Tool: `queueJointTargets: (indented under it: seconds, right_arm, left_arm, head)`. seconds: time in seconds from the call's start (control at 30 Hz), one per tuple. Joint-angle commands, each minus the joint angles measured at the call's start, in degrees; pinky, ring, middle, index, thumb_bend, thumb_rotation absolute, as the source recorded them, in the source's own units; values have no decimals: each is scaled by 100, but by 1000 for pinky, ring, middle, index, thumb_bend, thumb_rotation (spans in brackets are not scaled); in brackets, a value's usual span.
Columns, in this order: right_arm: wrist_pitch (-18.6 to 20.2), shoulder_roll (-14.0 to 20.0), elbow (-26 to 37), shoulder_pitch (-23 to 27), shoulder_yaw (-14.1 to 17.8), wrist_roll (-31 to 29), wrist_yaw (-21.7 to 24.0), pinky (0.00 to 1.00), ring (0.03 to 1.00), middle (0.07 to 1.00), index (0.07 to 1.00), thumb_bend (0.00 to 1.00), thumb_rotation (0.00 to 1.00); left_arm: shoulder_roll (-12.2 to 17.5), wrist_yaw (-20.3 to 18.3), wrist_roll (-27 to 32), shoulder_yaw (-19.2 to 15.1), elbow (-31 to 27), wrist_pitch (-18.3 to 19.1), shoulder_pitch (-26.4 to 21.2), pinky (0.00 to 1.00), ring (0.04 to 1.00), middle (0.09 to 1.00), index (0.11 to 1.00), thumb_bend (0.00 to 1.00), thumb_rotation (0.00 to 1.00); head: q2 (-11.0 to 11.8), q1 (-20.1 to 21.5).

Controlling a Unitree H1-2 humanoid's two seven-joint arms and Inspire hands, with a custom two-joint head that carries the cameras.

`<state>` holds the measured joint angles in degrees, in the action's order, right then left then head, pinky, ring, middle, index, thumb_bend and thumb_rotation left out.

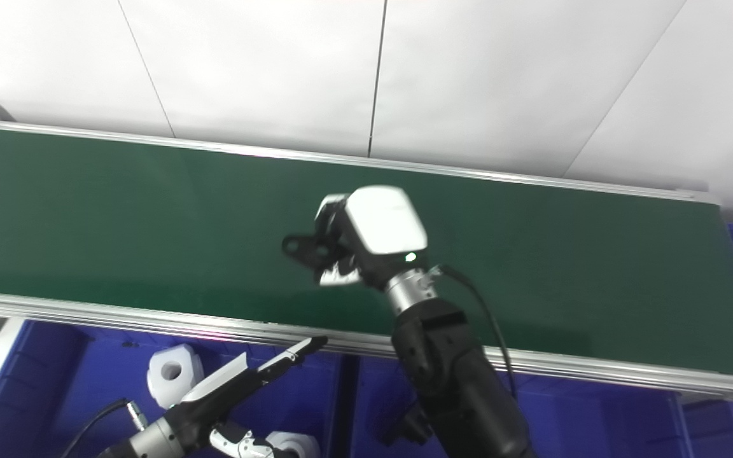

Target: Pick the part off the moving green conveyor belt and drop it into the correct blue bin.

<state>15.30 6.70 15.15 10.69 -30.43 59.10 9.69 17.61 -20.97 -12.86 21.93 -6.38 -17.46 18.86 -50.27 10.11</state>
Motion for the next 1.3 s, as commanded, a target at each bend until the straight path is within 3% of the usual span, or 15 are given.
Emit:
queueJointTargets:
  seconds: [0.0,0.23,0.4,0.6,0.8,0.93,1.03,1.07,1.2,1.27]
  right_arm:
    - [85,-64,455,-161,200,-33,9,236,290,459,491,530,0]
    - [-89,-51,1291,-925,722,-126,-79,170,223,470,483,531,0]
    - [-83,39,1847,-1750,966,-224,61,144,209,470,483,531,0]
    - [-239,171,2157,-3074,1156,-514,-124,151,219,473,484,530,0]
    - [-856,410,1731,-4159,1270,-714,-949,158,230,421,522,523,0]
    - [-972,516,1592,-4322,1353,-840,-1011,242,326,474,496,528,0]
    - [-949,590,1498,-4321,1377,-872,-938,224,303,471,500,528,0]
    - [-916,623,1425,-4283,1366,-820,-868,219,296,466,504,528,0]
    - [-665,671,1189,-4128,1296,-452,-521,190,268,400,514,523,0]
    - [-655,718,1038,-3995,1219,-163,-335,179,258,458,492,529,0]
  left_arm:
    - [38,12,37,-14,-161,-38,-16,966,1000,1000,1000,818,501]
    - [37,-36,110,-30,-187,3,0,969,1000,1000,1000,828,503]
    - [62,-58,154,-60,-226,-24,33,976,1000,1000,1000,830,507]
    - [127,-110,284,-136,-331,38,72,999,1000,1000,1000,832,499]
    - [192,-156,477,-258,-534,245,57,1000,1000,1000,1000,835,505]
    - [208,-189,572,-296,-640,376,47,1000,1000,1000,1000,839,514]
    - [201,-183,587,-315,-706,456,47,1000,1000,1000,1000,844,517]
    - [206,-195,611,-320,-741,499,40,1000,1000,1000,1000,846,519]
    - [222,-241,714,-344,-852,649,22,1000,1000,1000,1000,844,510]
    - [223,-252,765,-353,-872,676,17,1000,1000,1000,1000,841,503]
  head:
    - [-7,-7]
    - [-69,90]
    - [-160,271]
    - [-306,543]
    - [-573,878]
    - [-722,887]
    - [-767,878]
    - [-874,874]
    - [-961,959]
    - [-978,1018]
